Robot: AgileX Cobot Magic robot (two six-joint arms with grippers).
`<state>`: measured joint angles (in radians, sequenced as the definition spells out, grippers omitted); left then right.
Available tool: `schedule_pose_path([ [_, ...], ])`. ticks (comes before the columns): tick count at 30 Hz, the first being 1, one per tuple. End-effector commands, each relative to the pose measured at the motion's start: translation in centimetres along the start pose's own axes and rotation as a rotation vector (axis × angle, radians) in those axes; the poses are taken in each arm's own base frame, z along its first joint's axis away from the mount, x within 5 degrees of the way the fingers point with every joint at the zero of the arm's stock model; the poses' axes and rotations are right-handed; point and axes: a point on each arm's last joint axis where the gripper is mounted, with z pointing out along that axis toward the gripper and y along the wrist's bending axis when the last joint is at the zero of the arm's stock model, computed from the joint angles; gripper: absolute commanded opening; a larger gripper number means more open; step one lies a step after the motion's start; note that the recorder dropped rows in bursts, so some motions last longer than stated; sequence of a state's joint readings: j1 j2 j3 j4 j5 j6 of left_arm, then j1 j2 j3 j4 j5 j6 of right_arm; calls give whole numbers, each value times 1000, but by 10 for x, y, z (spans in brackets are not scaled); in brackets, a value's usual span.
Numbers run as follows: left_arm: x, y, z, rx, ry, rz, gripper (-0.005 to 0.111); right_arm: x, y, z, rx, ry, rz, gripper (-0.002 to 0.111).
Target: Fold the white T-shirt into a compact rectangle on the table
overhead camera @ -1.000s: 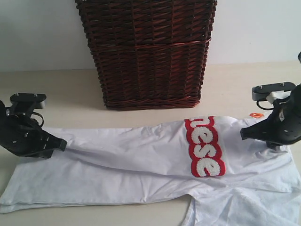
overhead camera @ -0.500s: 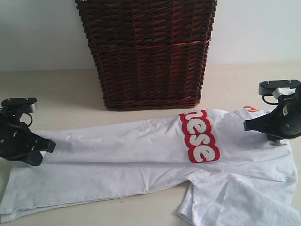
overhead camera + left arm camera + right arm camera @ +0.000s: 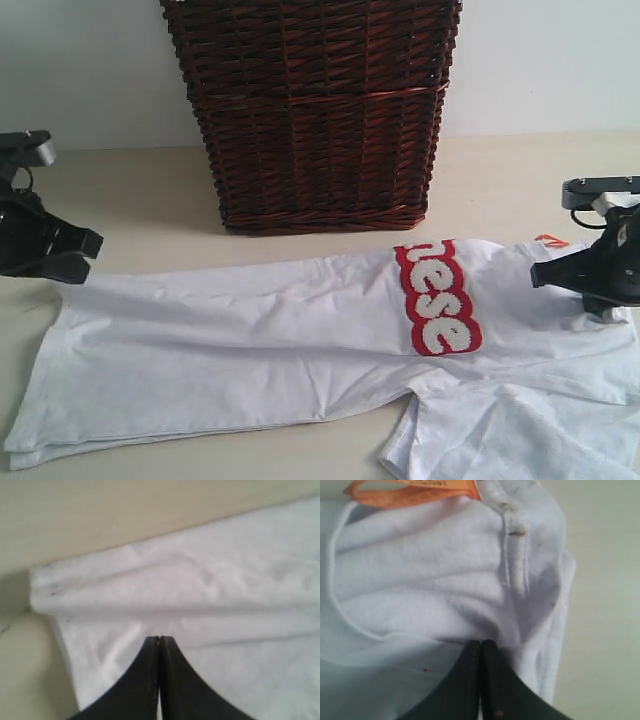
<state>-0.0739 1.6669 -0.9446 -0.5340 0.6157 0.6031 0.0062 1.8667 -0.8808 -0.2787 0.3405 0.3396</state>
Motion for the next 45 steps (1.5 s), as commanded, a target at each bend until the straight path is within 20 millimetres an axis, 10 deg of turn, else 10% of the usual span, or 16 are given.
schedule_pose_path([
  [1, 8, -44, -12, 282, 54, 256, 0, -8, -4, -34, -11, -80, 15, 0],
  [9, 45, -163, 3, 595, 101, 790, 20, -17, -6, -114, -70, -305, 24, 8],
  [14, 80, -236, 8, 588, 25, 1147, 51, -12, -8, -162, -102, -443, -33, 13],
  [20, 115, -298, 23, 434, -201, 1388, 51, -2, -4, -197, -182, -522, -20, 13],
  [26, 145, -316, 59, 368, -187, 1469, 52, 5, 11, -208, -238, -532, -102, 13],
  [40, 135, -328, 112, 182, -285, 1492, 50, 5, 15, -209, -243, -543, -122, 13],
  [45, 137, -329, 118, 178, -277, 1534, 23, 5, 15, -209, -243, -540, -123, 13],
])
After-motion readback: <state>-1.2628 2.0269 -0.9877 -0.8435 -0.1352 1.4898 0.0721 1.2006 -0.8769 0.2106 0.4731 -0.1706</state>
